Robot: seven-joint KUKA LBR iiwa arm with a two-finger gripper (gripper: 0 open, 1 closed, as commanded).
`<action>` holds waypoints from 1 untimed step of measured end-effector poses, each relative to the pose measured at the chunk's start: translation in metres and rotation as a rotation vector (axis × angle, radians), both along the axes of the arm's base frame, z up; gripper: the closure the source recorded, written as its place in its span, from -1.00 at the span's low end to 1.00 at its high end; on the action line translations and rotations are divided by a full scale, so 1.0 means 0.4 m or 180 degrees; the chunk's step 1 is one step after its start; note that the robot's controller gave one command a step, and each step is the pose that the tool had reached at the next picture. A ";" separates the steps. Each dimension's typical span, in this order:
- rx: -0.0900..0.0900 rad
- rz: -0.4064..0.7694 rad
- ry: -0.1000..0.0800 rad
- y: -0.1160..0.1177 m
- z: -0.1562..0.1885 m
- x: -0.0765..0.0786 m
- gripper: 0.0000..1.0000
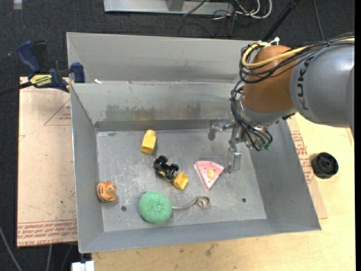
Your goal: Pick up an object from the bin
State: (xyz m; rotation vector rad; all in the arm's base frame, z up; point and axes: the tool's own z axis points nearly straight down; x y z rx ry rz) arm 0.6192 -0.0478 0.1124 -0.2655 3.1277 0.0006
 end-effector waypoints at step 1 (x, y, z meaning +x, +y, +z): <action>0.0004 -0.0425 -0.0001 0.028 -0.060 -0.063 -1.00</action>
Offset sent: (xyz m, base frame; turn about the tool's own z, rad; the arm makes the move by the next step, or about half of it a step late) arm -0.0227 0.0220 -0.0424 -0.0133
